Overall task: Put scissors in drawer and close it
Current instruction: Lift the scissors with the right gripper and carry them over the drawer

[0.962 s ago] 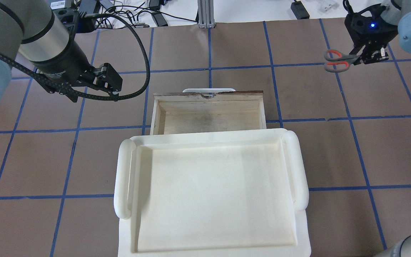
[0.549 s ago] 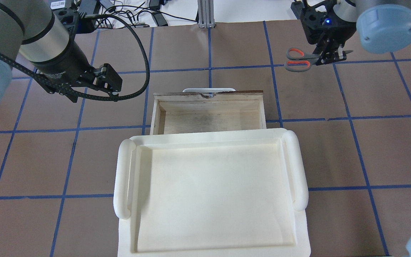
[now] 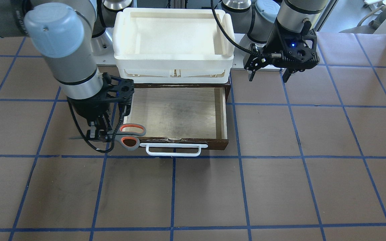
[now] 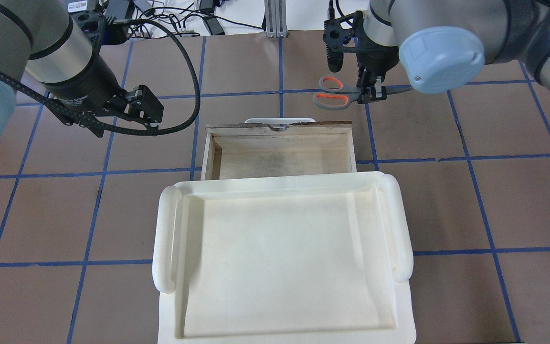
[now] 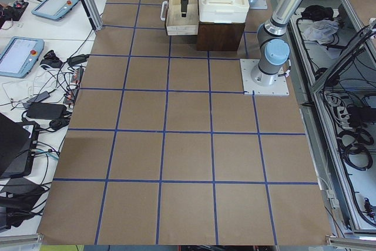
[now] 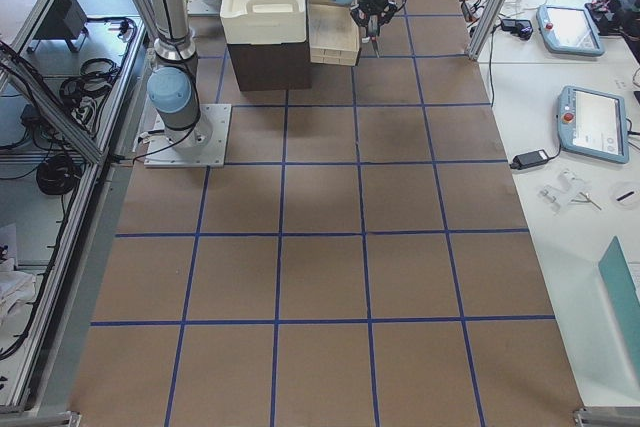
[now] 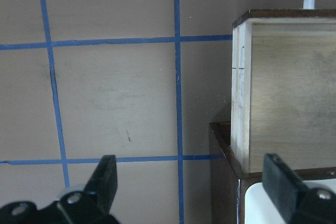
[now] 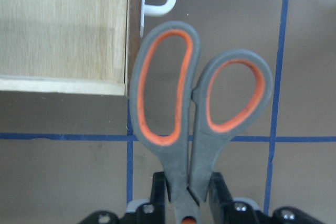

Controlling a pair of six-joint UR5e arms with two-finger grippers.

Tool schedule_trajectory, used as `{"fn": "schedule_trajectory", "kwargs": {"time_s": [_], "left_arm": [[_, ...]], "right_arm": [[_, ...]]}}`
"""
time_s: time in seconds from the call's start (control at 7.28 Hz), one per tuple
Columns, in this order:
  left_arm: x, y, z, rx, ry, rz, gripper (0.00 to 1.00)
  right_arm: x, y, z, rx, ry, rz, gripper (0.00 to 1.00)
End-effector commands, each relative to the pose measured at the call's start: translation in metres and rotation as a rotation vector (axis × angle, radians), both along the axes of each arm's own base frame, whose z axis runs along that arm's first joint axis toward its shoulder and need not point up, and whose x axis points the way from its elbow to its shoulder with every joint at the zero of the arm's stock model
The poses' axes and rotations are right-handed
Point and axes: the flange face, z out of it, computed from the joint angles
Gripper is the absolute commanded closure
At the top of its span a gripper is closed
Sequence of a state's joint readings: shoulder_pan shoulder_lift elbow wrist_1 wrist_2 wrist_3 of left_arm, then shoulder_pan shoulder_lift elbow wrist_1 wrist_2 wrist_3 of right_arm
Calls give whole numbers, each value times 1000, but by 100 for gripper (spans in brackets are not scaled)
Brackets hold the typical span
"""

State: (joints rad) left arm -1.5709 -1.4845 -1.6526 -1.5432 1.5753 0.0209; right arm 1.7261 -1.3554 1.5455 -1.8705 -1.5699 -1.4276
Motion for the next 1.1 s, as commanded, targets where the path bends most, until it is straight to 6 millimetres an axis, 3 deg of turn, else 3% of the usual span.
{"fn": "schedule_trajectory", "kwargs": {"time_s": [0.0,0.14,0.55,0.96], "left_arm": [[0,1,0,1,0,0,0],[0,1,0,1,0,0,0],[-1,1,1,0,0,-2,0],[0,1,0,3,0,-2,0]], "right_arm": [[56,26,-6,16,-12,-37,100],[77,38,-8,21,-15,-42,100],[140,62,-41,65,-4,-36,100],[162,67,-78,130,27,-34,100]]}}
